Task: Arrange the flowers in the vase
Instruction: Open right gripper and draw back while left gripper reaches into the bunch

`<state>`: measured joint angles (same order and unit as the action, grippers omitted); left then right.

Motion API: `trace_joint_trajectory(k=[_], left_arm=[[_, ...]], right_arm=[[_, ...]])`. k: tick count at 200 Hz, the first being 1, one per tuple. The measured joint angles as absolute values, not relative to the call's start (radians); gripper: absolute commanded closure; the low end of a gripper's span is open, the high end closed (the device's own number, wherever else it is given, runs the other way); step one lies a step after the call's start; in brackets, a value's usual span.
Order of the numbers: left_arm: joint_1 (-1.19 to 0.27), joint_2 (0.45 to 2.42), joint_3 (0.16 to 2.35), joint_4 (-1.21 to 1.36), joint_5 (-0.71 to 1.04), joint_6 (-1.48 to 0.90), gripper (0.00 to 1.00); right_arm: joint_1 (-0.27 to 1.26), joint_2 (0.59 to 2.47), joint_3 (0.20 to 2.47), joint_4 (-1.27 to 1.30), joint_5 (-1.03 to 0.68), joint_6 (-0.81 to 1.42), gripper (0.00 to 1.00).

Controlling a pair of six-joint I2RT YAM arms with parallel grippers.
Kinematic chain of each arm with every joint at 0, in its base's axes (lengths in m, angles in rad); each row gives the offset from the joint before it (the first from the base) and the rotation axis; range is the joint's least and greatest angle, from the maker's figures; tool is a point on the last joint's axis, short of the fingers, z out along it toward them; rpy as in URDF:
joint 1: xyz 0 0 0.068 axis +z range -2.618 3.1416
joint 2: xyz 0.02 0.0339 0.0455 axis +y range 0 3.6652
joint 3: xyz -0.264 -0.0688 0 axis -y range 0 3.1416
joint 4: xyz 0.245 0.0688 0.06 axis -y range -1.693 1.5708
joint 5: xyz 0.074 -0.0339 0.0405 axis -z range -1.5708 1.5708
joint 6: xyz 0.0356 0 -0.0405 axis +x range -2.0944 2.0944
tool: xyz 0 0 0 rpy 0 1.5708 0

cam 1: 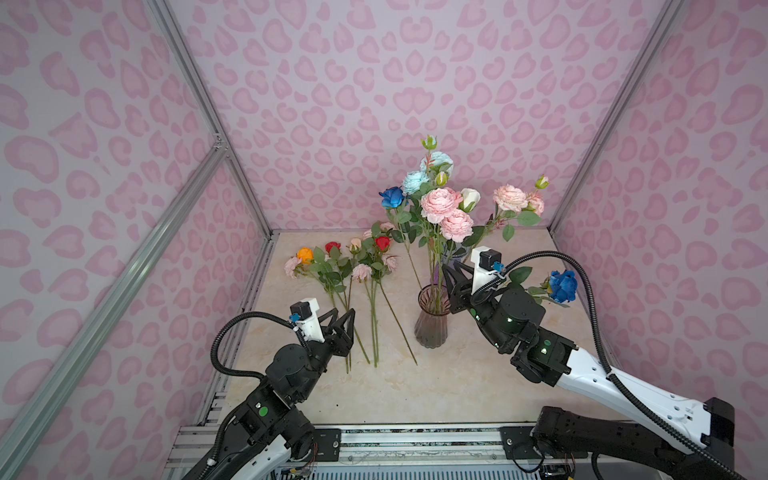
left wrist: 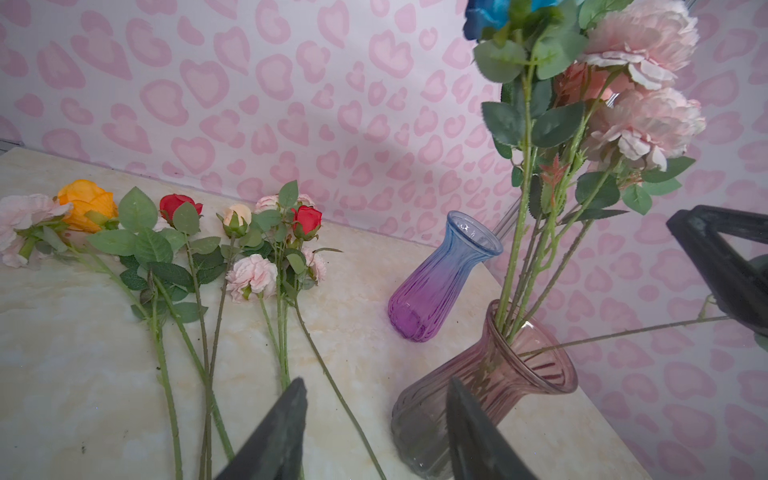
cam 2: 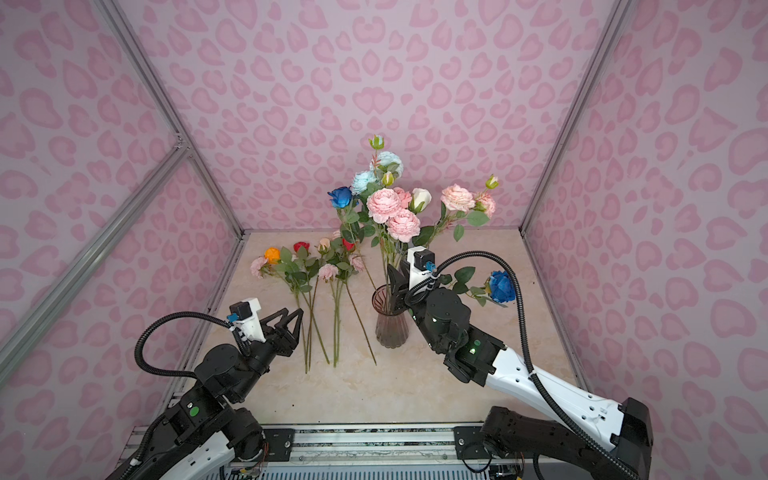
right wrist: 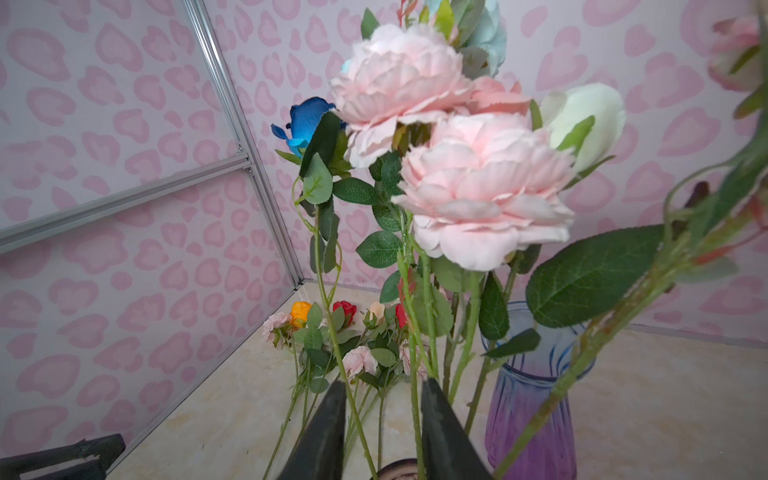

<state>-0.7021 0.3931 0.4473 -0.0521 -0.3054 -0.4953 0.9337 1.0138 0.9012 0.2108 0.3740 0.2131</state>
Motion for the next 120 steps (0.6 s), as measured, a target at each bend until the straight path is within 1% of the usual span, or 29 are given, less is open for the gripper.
trace_joint_trajectory(k=[31, 53, 65, 87, 108, 120], left_arm=[[-0.702, 0.427, 0.447, -0.049, -0.306, -0.496, 0.45], [-0.702, 0.487, 0.456, -0.058, -0.328, -0.502, 0.46], [-0.702, 0.537, 0.479, -0.077, -0.352, -0.512, 0.46], [-0.694, 0.688, 0.551, -0.112, -0.395, -0.540, 0.48], [-0.648, 0.849, 0.635, -0.187, -0.408, -0.572, 0.53], [-0.605, 0.939, 0.683, -0.214, -0.402, -0.590, 0.60]], right_arm=[[0.947, 0.972, 0.895, 0.202, 0.384, 0.210, 0.68], [0.963, 0.949, 0.894, 0.184, 0.385, 0.204, 0.69], [0.969, 0.940, 0.894, 0.176, 0.385, 0.199, 0.70], [0.983, 0.925, 0.894, 0.149, 0.390, 0.191, 0.71], [0.990, 0.907, 0.889, 0.125, 0.392, 0.187, 0.72], [0.994, 0.892, 0.881, 0.112, 0.393, 0.187, 0.72]])
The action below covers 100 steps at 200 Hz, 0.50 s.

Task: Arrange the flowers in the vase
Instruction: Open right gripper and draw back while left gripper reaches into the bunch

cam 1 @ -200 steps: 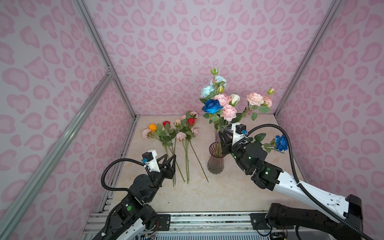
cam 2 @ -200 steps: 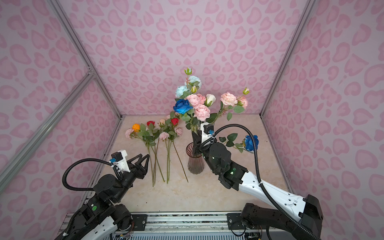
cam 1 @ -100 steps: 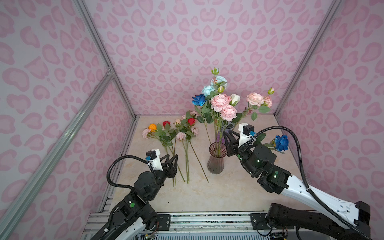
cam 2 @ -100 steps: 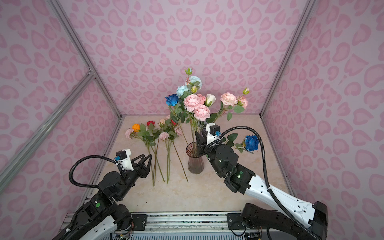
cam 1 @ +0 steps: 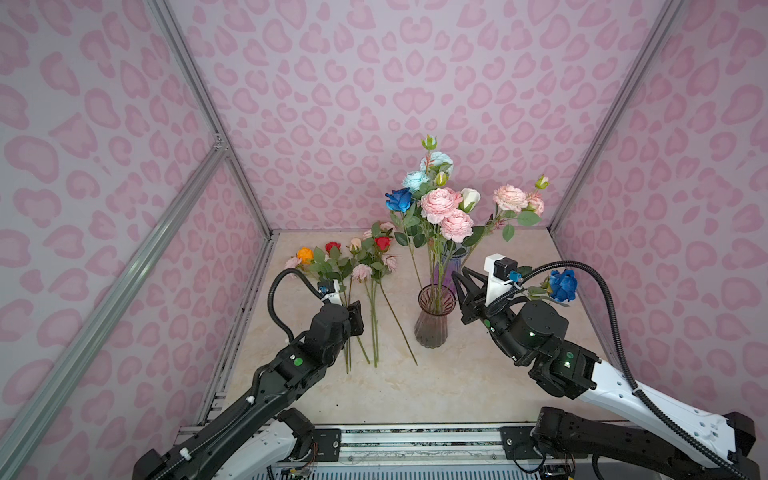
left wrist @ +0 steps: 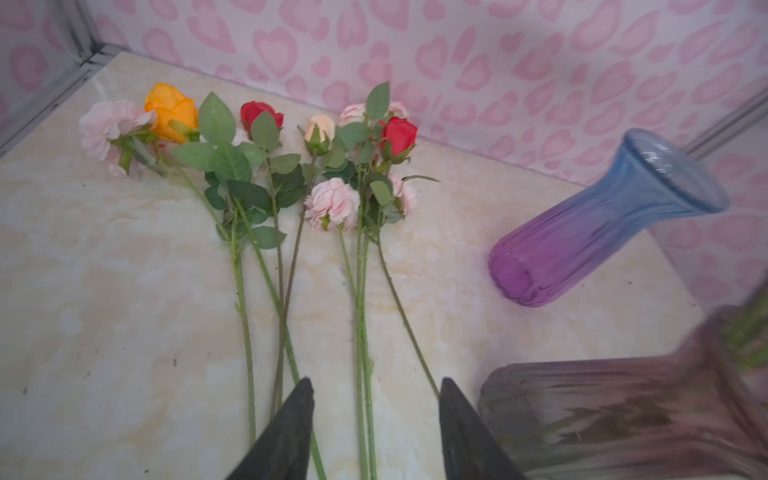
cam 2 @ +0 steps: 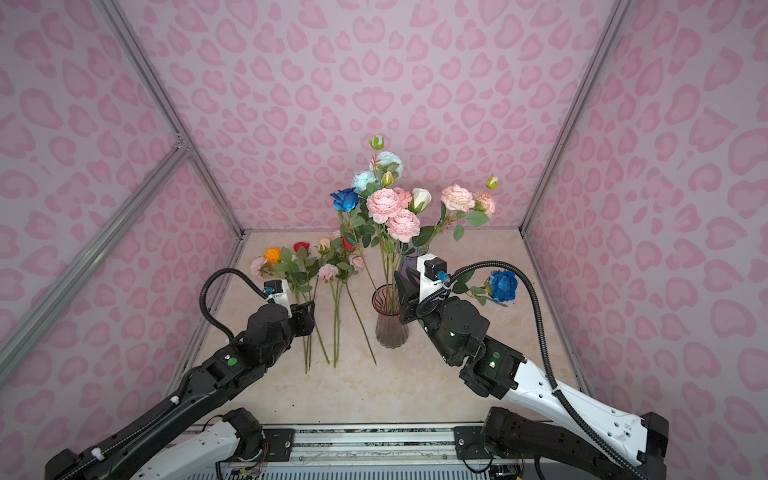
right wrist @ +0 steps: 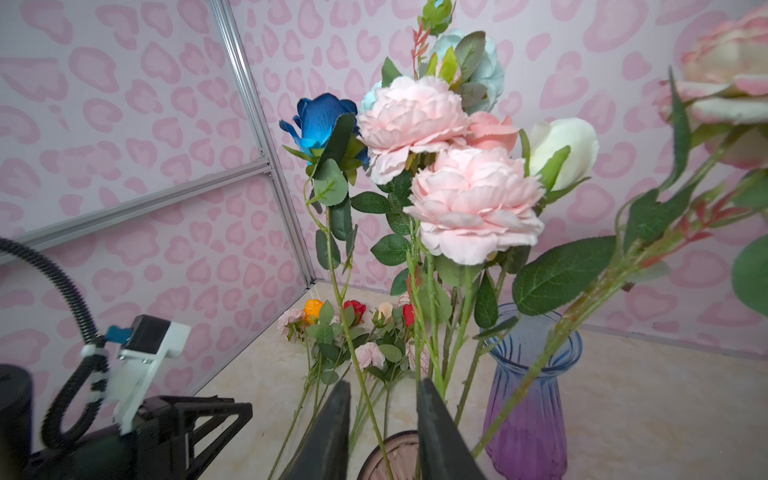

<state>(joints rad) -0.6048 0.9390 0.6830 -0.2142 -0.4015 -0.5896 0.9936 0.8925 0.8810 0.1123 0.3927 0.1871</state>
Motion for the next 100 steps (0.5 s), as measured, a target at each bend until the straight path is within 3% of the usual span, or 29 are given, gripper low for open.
trace_joint_trajectory(k=[32, 64, 100], left_arm=[[-0.439, 1.187, 0.790, -0.273, -0.312, -0.637, 0.71], [-0.384, 1.430, 0.910, -0.302, -0.245, -0.641, 0.79], [-0.342, 1.634, 1.027, -0.320, -0.229, -0.626, 0.80]], right_arm=[[0.995, 0.846, 0.850, 0.092, 0.400, 0.188, 0.73], [0.995, 0.811, 0.816, 0.073, 0.398, 0.202, 0.73], [0.995, 0.770, 0.782, 0.061, 0.394, 0.218, 0.73]])
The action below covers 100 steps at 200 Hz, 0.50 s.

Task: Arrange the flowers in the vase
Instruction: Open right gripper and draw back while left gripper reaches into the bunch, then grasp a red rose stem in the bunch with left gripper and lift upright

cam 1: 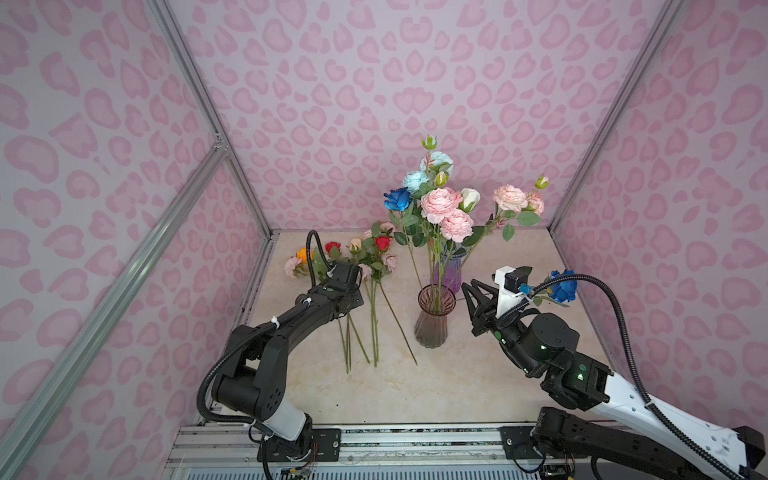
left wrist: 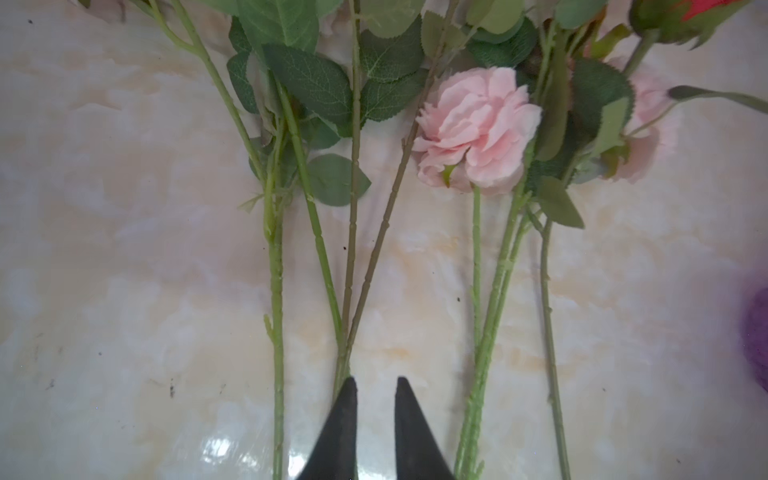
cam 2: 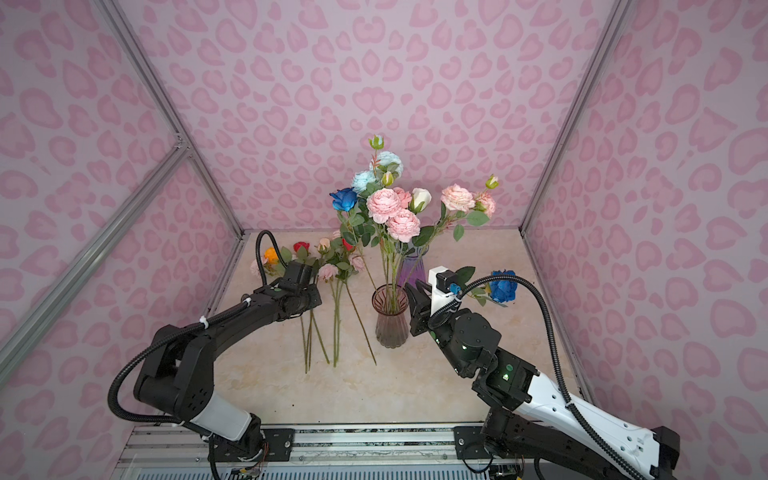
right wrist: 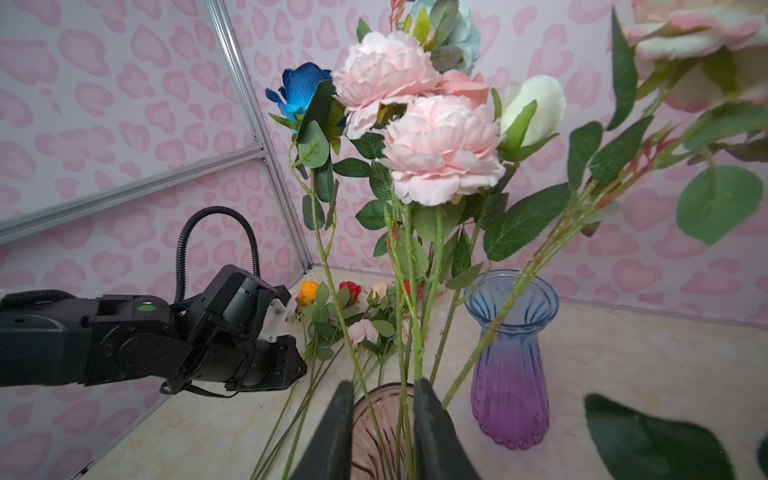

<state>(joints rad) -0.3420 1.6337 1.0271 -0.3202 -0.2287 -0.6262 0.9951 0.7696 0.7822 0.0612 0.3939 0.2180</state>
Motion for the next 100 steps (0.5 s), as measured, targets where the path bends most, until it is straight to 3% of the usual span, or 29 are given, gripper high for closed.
trace_joint_trajectory(k=[47, 100], left_arm=[[-0.303, 1.839, 1.173, -0.336, -0.237, -0.597, 0.82], [-0.281, 1.918, 1.199, -0.357, -0.243, -0.579, 0.83]], right_arm=[[0.995, 0.723, 0.750, 0.049, 0.395, 0.229, 0.73], [0.992, 0.709, 0.723, 0.033, 0.401, 0.244, 0.73]])
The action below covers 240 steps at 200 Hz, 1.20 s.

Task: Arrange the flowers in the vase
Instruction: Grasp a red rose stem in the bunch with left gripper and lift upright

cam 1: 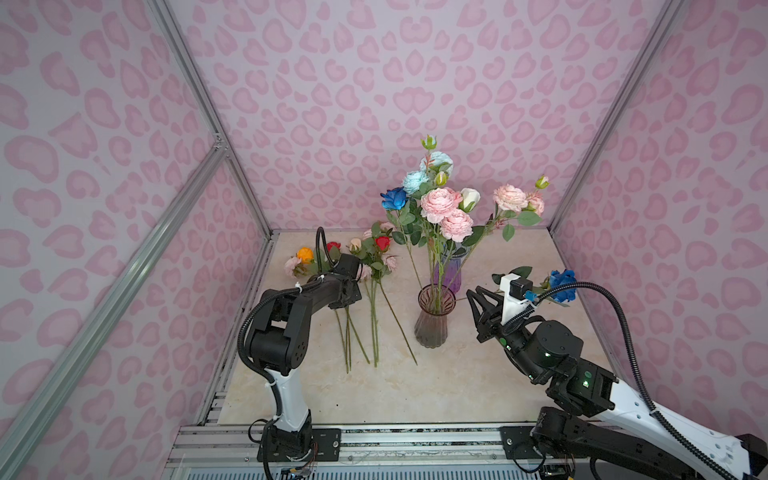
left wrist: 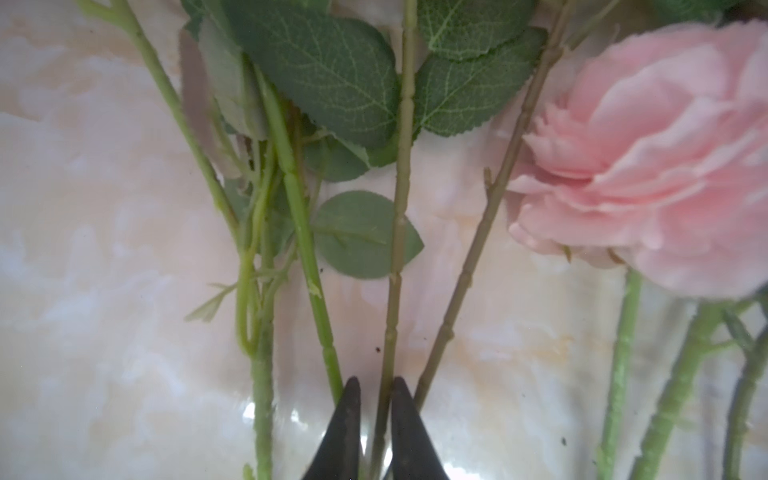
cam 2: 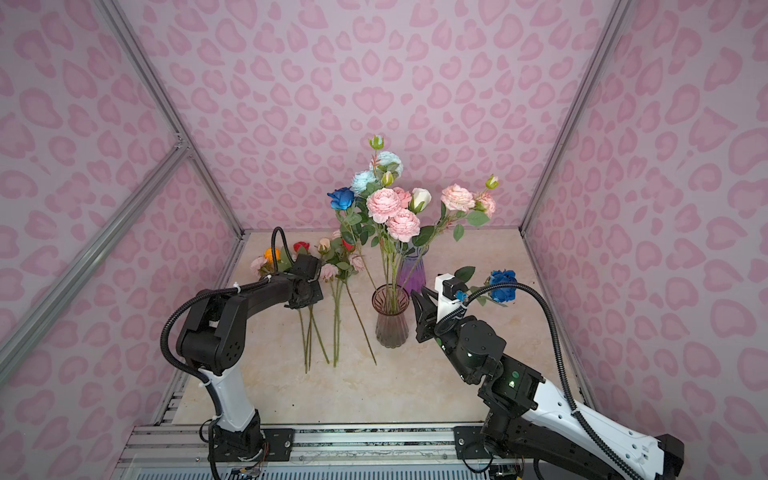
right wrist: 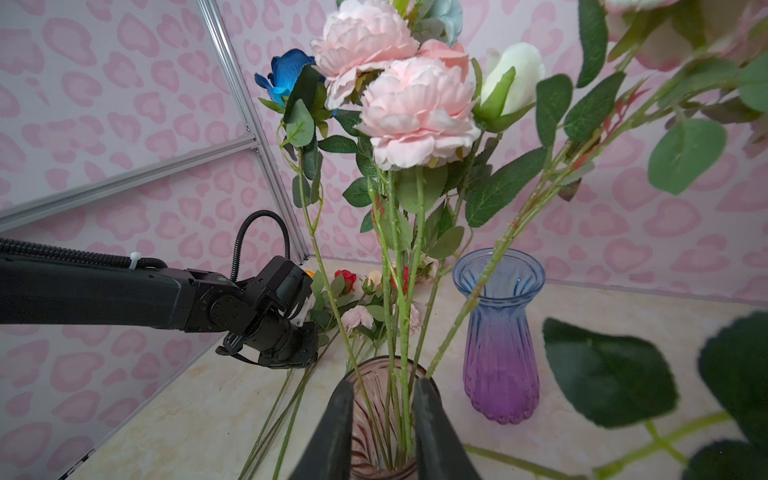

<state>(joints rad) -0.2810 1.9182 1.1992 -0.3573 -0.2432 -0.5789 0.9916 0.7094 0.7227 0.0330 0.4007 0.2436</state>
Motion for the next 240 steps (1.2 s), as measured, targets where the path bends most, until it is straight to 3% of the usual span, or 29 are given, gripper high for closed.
trace_joint_trajectory(k=[51, 109, 178, 240], left_arm=[[-0.277, 1.942, 1.217, -0.361, -0.239, -0.552, 0.97], [-0.278, 1.816, 1.200, -0.371, -0.217, -0.544, 0.97], [-0.319, 1.438, 1.105, -0.334, -0.137, -0.501, 0.97], [-0.462, 0.801, 0.754, -0.031, 0.018, -0.368, 0.97]], right_arm=[[0.986, 0.713, 0.723, 0.033, 0.403, 0.251, 0.73], [0.986, 0.713, 0.726, 0.034, 0.403, 0.251, 0.73], [0.986, 0.735, 0.752, 0.033, 0.398, 0.249, 0.71], [0.989, 0.796, 0.835, 0.017, 0.289, 0.240, 0.61]])
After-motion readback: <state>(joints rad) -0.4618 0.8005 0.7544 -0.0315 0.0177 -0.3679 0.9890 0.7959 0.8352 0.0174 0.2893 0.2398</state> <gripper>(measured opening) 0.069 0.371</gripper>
